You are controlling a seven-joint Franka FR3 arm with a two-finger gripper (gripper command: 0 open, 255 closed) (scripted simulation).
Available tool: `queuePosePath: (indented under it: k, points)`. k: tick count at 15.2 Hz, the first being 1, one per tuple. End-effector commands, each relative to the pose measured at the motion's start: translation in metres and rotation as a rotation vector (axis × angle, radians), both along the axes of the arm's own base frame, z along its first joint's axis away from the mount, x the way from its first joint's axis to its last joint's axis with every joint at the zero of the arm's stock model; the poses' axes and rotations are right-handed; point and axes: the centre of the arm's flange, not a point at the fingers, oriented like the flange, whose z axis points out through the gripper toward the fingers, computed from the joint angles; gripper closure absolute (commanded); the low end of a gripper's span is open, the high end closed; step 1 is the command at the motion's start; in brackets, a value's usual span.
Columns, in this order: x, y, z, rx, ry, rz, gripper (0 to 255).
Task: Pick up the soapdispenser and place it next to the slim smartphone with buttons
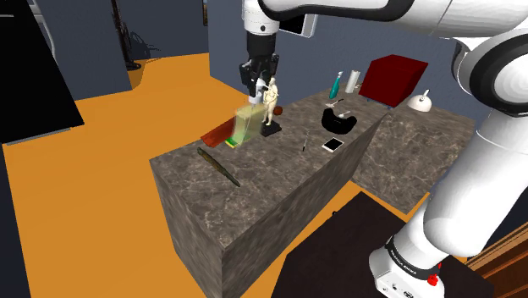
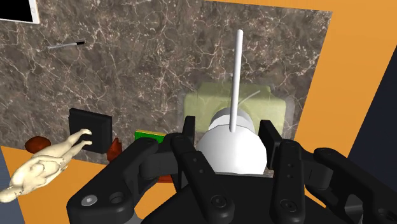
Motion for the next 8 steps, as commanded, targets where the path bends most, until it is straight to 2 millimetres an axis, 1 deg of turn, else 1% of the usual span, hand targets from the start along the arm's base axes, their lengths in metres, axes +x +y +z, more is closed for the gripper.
queuePosePath:
  k: [1,3,4,8]
  points:
    - [-0.001,0.000,0.010,0.000,0.000,0.000,255]
    - [-0.001,0.000,0.021,0.000,0.000,0.000,255]
    - [-0.001,0.000,0.022,0.000,0.000,0.000,255]
    - [-0.001,-0.053,0.022,0.000,0.000,0.000,255]
